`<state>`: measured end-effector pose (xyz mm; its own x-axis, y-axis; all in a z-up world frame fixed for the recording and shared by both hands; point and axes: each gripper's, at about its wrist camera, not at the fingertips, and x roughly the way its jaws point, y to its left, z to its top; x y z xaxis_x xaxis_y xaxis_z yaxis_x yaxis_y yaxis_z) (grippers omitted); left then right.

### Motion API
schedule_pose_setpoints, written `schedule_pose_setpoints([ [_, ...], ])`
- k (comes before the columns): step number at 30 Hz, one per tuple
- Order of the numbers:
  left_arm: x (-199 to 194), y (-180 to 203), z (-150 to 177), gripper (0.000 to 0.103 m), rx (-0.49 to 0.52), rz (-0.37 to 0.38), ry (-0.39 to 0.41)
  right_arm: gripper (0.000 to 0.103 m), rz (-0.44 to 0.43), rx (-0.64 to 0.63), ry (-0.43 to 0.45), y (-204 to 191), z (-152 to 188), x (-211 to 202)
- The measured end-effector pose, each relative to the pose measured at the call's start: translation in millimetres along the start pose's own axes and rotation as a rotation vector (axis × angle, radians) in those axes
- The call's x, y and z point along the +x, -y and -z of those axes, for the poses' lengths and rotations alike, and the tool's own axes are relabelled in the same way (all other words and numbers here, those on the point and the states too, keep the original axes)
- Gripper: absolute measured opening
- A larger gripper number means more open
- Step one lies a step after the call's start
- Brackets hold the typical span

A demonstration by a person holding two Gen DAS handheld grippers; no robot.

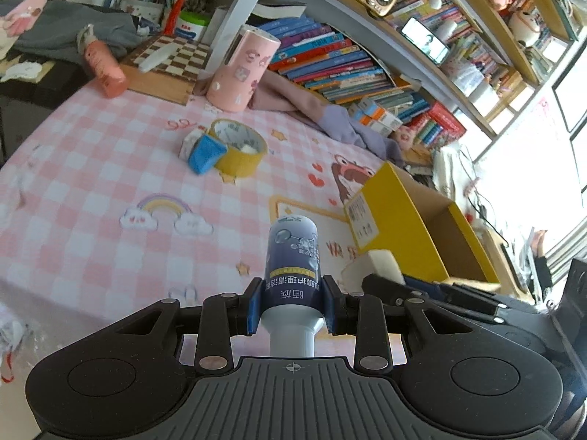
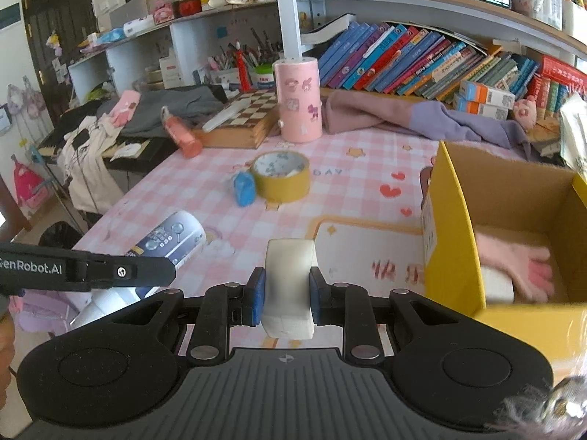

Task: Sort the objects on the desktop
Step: 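Lift the tube and eraser with both tools toward the yellow box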

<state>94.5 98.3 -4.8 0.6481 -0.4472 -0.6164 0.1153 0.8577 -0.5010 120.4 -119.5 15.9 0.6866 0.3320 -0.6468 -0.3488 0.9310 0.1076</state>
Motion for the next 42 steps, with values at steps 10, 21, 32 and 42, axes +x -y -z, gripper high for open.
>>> schedule_pose_setpoints([
  [10, -21, 11, 46, 0.031, 0.008, 0.09, -0.062, 0.022, 0.073, 0.062, -0.022, -14, 59, -51],
  [21, -12, 35, 65, 0.031, 0.089, 0.201, -0.159, 0.022, 0.182, 0.206, -0.035, -3, 97, -88],
  [32, 14, 64, 77, 0.031, 0.156, 0.305, -0.262, 0.021, 0.307, 0.292, -0.078, 14, 118, -111],
  [42, 34, 91, 79, 0.031, 0.188, 0.34, -0.304, 0.021, 0.35, 0.318, -0.078, 36, 124, -121],
])
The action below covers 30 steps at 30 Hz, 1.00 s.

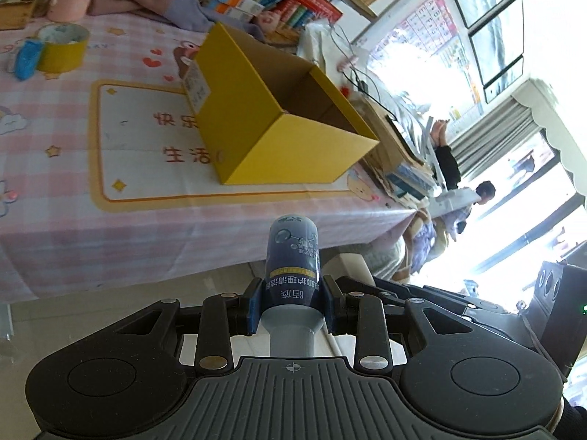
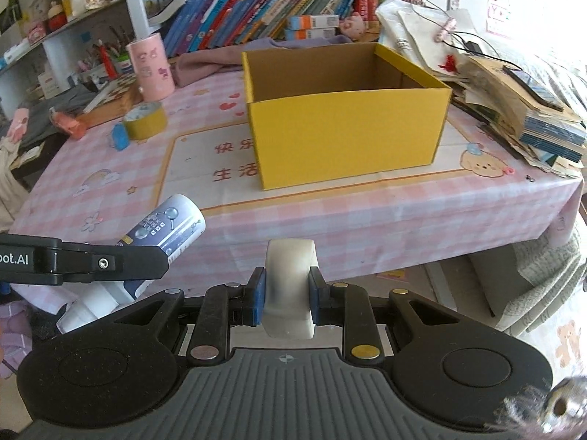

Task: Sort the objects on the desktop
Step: 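Lift the tube and eraser with both tools toward the yellow box, then carry the tube and eraser with both tools over the box opening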

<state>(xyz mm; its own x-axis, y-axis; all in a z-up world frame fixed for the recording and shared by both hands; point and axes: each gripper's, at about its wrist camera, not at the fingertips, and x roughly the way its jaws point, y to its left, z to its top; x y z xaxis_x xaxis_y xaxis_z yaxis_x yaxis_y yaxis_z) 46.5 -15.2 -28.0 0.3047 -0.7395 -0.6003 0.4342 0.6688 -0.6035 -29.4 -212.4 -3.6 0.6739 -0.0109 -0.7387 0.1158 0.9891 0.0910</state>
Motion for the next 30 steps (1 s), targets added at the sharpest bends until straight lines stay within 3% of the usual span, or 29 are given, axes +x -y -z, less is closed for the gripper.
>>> schedule_pose_setpoints([
  [16, 47, 38, -25, 0.031, 0.079, 0.007, -0.049, 0.021, -0.006, 0.056, 0.013, 58, -21, 9],
  [30, 53, 48, -45, 0.031, 0.078, 0.004, 0.018, 0.021, -0.023, 0.037, 0.039, 81, -47, 18],
])
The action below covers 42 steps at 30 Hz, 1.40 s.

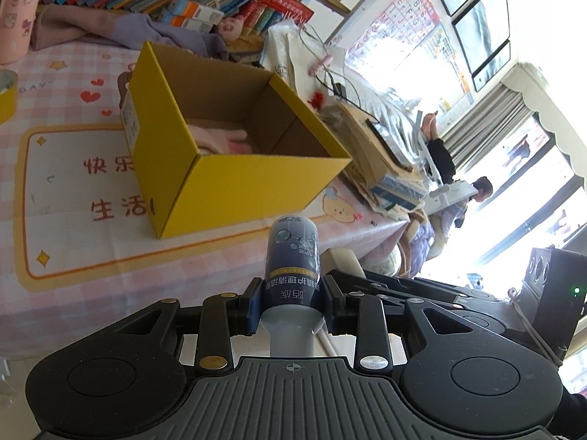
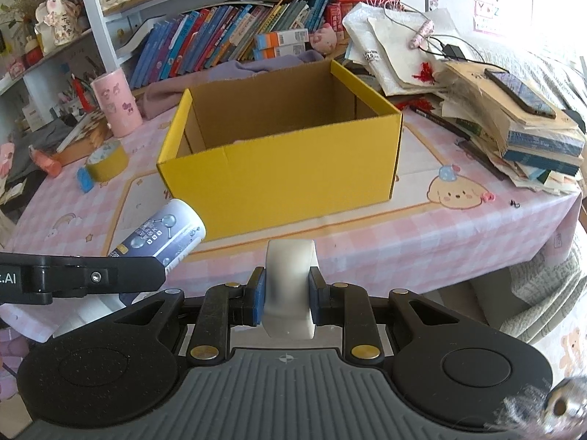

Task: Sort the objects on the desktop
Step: 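Carry the tube and eraser with both tools over the box opening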

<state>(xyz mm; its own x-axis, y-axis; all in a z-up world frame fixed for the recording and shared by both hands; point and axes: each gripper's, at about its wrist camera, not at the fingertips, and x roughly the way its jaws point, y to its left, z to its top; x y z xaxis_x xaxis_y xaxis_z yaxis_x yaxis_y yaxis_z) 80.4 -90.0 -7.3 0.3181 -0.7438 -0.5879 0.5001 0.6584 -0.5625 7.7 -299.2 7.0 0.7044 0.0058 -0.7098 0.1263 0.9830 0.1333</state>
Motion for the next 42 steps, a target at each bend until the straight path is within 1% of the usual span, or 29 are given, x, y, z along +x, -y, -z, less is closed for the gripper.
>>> schedule_pose_setpoints([
  [9, -7, 0, -11, 0.031, 0.02, -0.003, 0.03, 0.021, -0.015, -0.019, 0.033, -7, -12, 3],
  [12, -7, 3, -13, 0.031, 0.038, 0.001, 0.023, 0.021, -0.02, -0.021, 0.036, -10, -12, 3],
  [17, -4, 10, -16, 0.031, 0.064, 0.001, 0.005, 0.021, -0.023, 0.021, 0.05, -6, -9, 1],
  [19, -4, 14, -19, 0.031, 0.066, -0.003, 0.014, 0.021, -0.026, 0.033, 0.069, -3, -10, -1],
  [22, -6, 21, -25, 0.031, 0.069, -0.017, 0.048, 0.021, -0.044, 0.039, 0.102, 3, -17, -3],
  [30, 10, 34, -52, 0.031, 0.059, -0.079, 0.144, 0.021, -0.073, -0.023, 0.21, 29, -56, -5],
  [36, 27, 38, -71, 0.031, 0.032, -0.15, 0.229, 0.021, -0.099, -0.082, 0.262, 58, -94, 9],
  [42, 46, 40, -86, 0.031, 0.038, -0.226, 0.253, 0.021, -0.138, -0.154, 0.297, 75, -130, 28],
])
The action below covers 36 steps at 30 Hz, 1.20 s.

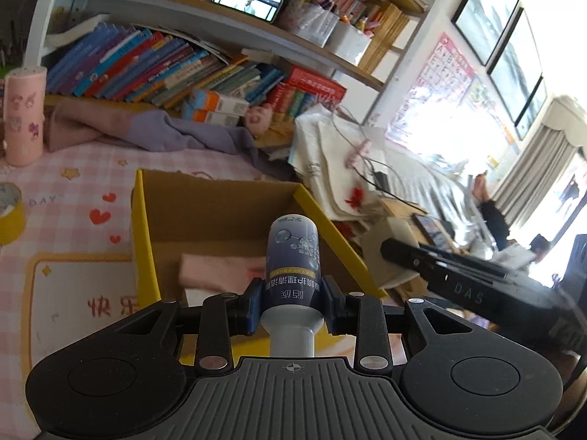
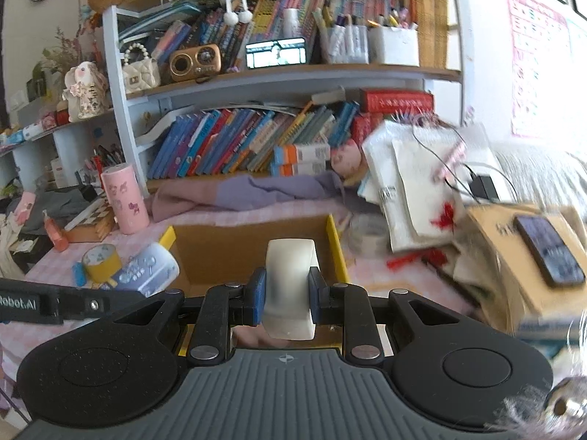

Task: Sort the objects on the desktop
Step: 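Carry the tube and eraser with both tools over the box opening, then open the left tool to drop the tube while the right tool releases the eraser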

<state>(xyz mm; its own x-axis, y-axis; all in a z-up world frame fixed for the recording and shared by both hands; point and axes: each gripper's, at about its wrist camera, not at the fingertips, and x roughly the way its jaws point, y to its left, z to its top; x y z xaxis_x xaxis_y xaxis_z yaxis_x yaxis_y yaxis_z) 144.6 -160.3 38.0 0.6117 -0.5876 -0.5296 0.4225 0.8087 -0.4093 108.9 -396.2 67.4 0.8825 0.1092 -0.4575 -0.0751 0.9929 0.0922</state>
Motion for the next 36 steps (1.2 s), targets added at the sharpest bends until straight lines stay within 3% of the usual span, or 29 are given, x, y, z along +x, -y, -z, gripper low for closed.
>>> schedule_pose_setpoints([
  [4, 15, 2, -5, 0.031, 0.012, -0.055, 0.005, 0.021, -0.033, -0.019, -0.014, 7, -7, 26],
  [14, 64, -7, -10, 0.031, 0.024, -0.207, -0.042, 0.021, -0.125, -0.1, -0.145, 7, -5, 103],
  [20, 88, -12, -16, 0.031, 0.017, -0.239, -0.078, 0.021, -0.138, -0.127, -0.247, 14, -4, 144],
  [29, 116, -1, -13, 0.032, 0.148, -0.33, -0.131, 0.021, -0.154, -0.167, -0.318, 12, -3, 169],
  [36, 118, 2, -12, 0.032, 0.16, -0.344, -0.126, 0.021, -0.166, -0.181, -0.348, 9, -1, 173],
])
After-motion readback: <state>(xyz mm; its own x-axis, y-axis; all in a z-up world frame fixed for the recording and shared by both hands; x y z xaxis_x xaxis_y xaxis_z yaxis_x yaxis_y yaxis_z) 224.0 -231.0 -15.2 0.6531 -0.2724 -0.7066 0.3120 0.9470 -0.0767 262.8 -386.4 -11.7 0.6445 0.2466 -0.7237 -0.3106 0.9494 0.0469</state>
